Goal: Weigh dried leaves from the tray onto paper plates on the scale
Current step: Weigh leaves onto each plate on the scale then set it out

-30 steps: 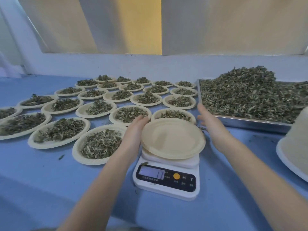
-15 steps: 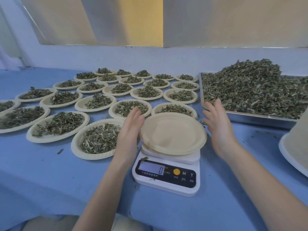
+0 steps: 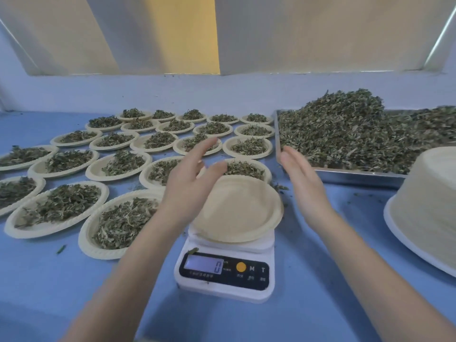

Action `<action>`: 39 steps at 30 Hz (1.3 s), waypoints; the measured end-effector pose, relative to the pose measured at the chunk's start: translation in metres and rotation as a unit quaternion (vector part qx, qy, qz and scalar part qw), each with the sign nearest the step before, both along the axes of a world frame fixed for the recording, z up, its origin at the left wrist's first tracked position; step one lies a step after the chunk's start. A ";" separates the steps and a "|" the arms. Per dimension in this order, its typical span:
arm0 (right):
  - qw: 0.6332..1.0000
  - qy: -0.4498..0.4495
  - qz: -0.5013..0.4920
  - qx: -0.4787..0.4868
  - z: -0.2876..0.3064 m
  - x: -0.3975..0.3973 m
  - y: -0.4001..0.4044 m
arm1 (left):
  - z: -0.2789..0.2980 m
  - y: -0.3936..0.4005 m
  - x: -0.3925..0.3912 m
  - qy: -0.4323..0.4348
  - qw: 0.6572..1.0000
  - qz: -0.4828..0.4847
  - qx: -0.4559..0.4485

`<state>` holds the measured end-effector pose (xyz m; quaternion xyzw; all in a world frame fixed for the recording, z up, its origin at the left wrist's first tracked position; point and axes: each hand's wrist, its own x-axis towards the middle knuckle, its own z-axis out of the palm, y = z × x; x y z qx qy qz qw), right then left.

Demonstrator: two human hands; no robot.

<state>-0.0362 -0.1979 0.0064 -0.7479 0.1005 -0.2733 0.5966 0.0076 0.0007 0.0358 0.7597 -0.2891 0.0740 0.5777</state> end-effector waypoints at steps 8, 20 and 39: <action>0.932 0.164 -0.202 -0.251 0.032 0.044 -0.084 | 0.042 -0.162 0.047 -0.143 0.897 -0.110 0.403; 0.785 0.502 -0.351 -0.092 0.026 0.085 -0.193 | 0.013 -0.249 0.122 -0.037 0.842 -0.142 0.519; 0.829 0.467 -0.161 -0.263 0.021 0.117 -0.174 | 0.000 -0.264 0.131 0.195 0.903 -0.153 0.350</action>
